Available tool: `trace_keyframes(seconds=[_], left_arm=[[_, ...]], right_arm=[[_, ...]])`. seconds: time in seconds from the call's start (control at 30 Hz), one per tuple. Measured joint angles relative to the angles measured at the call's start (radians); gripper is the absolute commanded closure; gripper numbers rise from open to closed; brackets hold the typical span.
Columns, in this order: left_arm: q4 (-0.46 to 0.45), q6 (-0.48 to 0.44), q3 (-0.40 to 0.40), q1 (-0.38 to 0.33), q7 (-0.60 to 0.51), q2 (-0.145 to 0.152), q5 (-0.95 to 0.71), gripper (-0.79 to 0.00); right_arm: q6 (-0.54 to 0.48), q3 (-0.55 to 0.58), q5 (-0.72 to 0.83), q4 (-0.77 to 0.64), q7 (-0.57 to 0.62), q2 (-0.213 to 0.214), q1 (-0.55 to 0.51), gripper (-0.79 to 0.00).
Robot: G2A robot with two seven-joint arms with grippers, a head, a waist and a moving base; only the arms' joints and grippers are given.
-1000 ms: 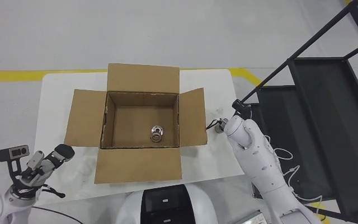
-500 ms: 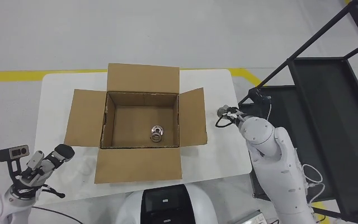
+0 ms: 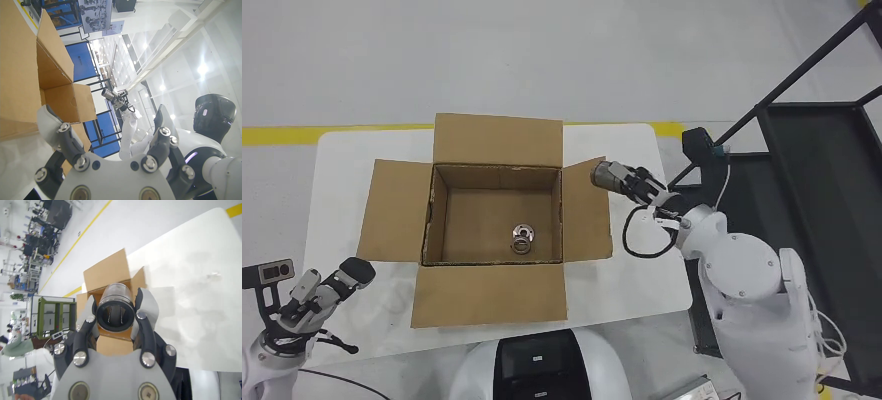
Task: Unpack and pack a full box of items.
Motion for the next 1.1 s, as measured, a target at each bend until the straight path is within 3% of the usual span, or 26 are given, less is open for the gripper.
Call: trace_keyframes(seconds=[0.53,1.1], left_arm=[[0.0,0.0,0.0,0.0,0.0,0.0,0.0,-0.785],[0.0,0.0,0.0,0.0,0.0,0.0,0.0,-0.785]], right_arm=[[-0.107,-0.346,0.186,0.32,-0.071,-0.039,0.175,0.0],[-0.11,-0.348,0.186,0.323,-0.074,-0.039,0.173,0.0]])
